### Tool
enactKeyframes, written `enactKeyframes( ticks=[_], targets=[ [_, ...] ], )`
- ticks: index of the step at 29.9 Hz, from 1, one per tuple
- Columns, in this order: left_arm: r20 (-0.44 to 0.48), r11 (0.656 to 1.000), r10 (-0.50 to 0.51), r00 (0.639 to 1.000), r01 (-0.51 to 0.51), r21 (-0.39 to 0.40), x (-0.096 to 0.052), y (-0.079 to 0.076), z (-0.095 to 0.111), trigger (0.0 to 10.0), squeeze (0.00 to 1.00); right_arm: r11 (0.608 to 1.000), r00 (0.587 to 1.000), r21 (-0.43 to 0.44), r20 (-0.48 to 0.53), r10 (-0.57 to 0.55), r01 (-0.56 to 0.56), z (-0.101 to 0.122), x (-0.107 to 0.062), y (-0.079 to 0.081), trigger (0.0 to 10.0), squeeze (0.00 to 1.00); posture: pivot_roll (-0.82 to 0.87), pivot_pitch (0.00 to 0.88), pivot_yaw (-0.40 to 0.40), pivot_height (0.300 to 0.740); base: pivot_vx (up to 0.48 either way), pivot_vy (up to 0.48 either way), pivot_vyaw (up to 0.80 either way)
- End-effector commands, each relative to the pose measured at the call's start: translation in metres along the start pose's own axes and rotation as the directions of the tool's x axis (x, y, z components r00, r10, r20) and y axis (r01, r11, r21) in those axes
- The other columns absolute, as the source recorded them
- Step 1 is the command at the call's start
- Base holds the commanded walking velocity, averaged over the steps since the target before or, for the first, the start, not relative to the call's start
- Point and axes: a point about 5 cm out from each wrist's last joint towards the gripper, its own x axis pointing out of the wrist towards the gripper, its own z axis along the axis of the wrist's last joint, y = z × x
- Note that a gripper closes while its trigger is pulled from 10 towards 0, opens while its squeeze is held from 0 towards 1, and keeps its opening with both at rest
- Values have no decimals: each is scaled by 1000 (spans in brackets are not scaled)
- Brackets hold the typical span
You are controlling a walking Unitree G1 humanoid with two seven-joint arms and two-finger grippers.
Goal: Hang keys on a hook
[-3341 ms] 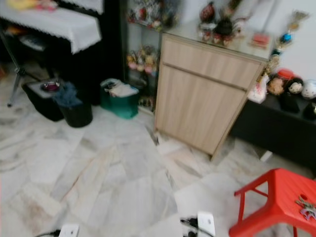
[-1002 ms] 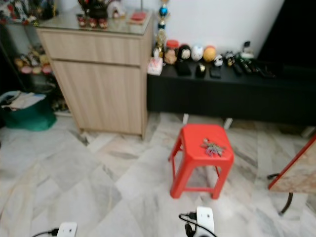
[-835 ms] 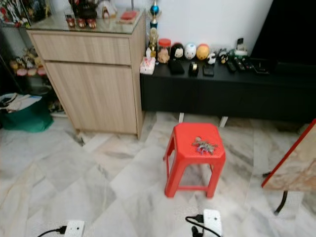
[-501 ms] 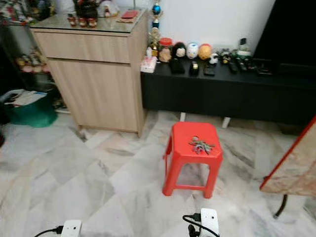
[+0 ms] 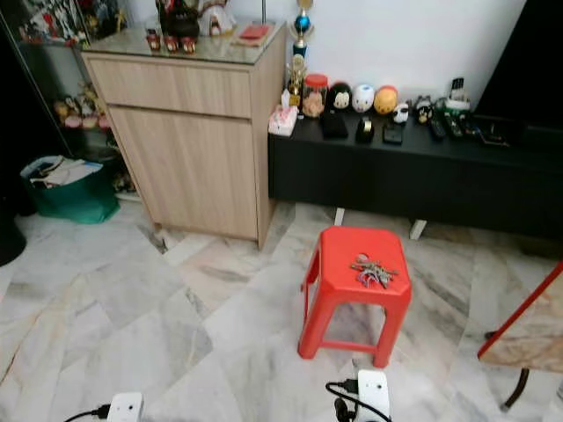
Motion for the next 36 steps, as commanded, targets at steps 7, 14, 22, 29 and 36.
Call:
enactKeyframes(
  ticks=[7, 14, 22, 29, 36],
  targets=[
    [-6, 1000, -14, 1000, 14, 6, 0, -2, -2, 10000, 0, 1000, 1000, 12, 12, -4, 4, 2, 0, -1, 10000, 0, 4, 0, -68, 740, 368, 0, 0],
    [-1, 1000, -23, 1000, 23, 15, 0, -4, -2, 10000, 0, 1000, 1000, 2, 8, 0, 0, 1, 0, -1, 10000, 0, 4, 0, -65, 740, 373, 0, 0],
    [3, 999, -30, 1000, 29, 22, 0, -5, 0, 10000, 0, 1000, 1000, 0, 5, 0, 0, 0, 0, -1, 10000, 0, 3, 0, -63, 740, 382, 0, 0],
    [6, 999, -34, 999, 34, 23, 0, -6, 0, 10000, 0, 1000, 1000, -4, 2, 4, -4, -2, -1, -1, 10000, 0, 3, 0, -61, 740, 384, 0, 0],
    [29, 1000, -22, 999, 22, -3, 1, -4, 5, 10000, 0, 1000, 1000, 5, 8, 6, -6, -1, -1, 0, 10000, 0, -4, 0, -56, 740, 49, 0, 0]
  ],
)
